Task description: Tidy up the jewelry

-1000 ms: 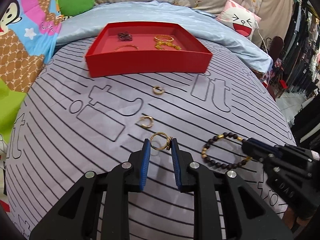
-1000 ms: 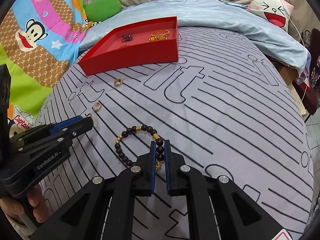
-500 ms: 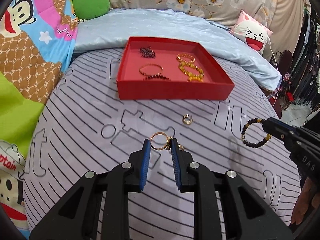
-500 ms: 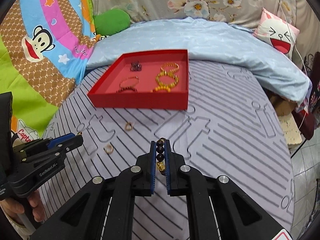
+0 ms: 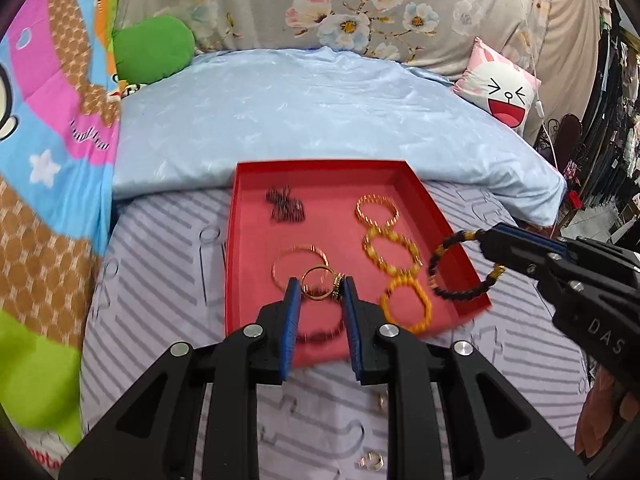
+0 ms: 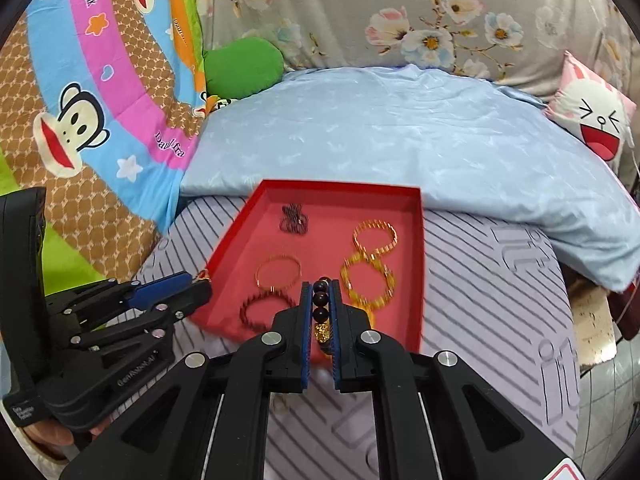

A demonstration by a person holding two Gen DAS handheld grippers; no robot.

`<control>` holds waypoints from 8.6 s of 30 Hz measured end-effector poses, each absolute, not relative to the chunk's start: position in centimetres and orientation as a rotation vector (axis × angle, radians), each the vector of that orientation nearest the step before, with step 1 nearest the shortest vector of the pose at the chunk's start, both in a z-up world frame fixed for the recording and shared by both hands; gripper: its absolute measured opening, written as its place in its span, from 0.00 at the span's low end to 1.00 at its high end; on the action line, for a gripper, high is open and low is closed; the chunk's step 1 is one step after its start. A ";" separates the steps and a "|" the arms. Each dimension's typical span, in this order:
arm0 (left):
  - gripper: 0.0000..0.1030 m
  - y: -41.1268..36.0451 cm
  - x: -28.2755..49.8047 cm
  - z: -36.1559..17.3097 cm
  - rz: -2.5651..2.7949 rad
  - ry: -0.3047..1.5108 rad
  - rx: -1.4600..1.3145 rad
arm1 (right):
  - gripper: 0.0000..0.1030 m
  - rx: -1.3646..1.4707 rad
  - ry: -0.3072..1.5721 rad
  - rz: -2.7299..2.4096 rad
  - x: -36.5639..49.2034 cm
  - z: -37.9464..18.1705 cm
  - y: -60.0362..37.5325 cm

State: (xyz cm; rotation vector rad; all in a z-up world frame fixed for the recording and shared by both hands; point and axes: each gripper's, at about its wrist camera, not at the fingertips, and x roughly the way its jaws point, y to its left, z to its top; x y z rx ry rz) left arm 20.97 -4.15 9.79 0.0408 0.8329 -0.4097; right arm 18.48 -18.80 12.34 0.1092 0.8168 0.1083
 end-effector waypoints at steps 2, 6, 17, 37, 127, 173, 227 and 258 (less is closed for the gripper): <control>0.20 -4.7 22.8 9.5 -0.420 0.846 0.046 | 0.07 0.125 0.831 0.122 20.5 11.9 -18.8; 0.20 -6.0 27.1 8.1 -0.421 0.883 0.063 | 0.07 0.172 0.863 0.148 25.2 10.5 -19.0; 0.20 -7.8 34.0 3.1 -0.432 1.011 0.075 | 0.07 0.244 1.047 0.158 33.1 3.3 -20.7; 0.44 -7.2 32.3 5.0 -0.372 0.911 0.104 | 0.12 0.136 0.952 0.096 29.9 5.9 -19.9; 0.20 -0.8 9.1 0.5 -0.301 0.954 0.047 | 0.25 0.107 0.996 0.123 9.4 1.5 -14.9; 0.19 -0.3 8.8 2.9 -0.312 0.937 -0.001 | 0.17 0.082 0.916 0.104 8.2 4.2 -14.8; 0.19 -5.7 27.1 2.2 -0.390 0.948 0.007 | 0.18 0.174 0.970 0.127 24.8 1.0 -17.8; 0.43 -5.7 20.0 7.7 -0.318 0.868 0.043 | 0.32 0.174 0.853 -0.007 16.5 6.9 -19.2</control>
